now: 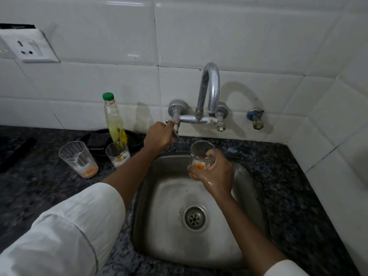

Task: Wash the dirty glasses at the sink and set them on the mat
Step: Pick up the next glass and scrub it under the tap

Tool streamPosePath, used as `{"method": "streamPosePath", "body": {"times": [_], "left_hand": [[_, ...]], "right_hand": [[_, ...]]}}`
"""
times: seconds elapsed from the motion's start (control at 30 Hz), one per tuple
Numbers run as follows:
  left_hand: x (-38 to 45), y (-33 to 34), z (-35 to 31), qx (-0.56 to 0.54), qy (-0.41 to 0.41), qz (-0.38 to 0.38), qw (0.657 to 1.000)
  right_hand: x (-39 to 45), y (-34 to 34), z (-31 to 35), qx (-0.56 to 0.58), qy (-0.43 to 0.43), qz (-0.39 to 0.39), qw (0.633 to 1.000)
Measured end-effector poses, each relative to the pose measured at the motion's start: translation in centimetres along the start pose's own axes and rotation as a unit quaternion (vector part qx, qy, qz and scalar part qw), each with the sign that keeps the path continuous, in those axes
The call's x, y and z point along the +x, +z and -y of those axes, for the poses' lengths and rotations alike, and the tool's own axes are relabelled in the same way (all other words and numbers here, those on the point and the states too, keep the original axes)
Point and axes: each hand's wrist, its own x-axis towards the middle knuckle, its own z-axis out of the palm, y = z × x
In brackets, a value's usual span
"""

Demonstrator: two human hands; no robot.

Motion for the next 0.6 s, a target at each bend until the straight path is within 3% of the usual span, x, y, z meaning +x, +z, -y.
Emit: {"method": "streamPosePath", "body": {"times": [0.13, 0.33, 0.43, 0.5, 0.6], "left_hand": [[-0.1, -0.2, 0.0, 0.016, 0.021, 0.018, 0.999], [-0.5, -0.3, -0.3, -0.019, -0.019, 0.010, 1.000], [-2.4, 0.1, -0.8, -0.104, -0.062, 0.012, 0.993], [-4.5, 1.7, 0.2, -0.209, -0.144, 0.063, 0.965], [-8.8, 5.6, 2.0, -0.348, -0.237, 0.198, 0.885]], "right_hand": [[-0.1, -0.2, 0.1, 0.000, 0.008, -0.005, 1.000], [-0.2, -0.7, 0.4, -0.005, 0.019, -0.012, 1.000], [-0.5, -1.1, 0.7, -0.009, 0.024, -0.007, 1.000], [-0.6, -1.1, 0.7, -0.009, 0.022, -0.010, 1.000], [-0.8, -0.6, 0.6, -0.019, 0.016, -0.021, 0.999]]}}
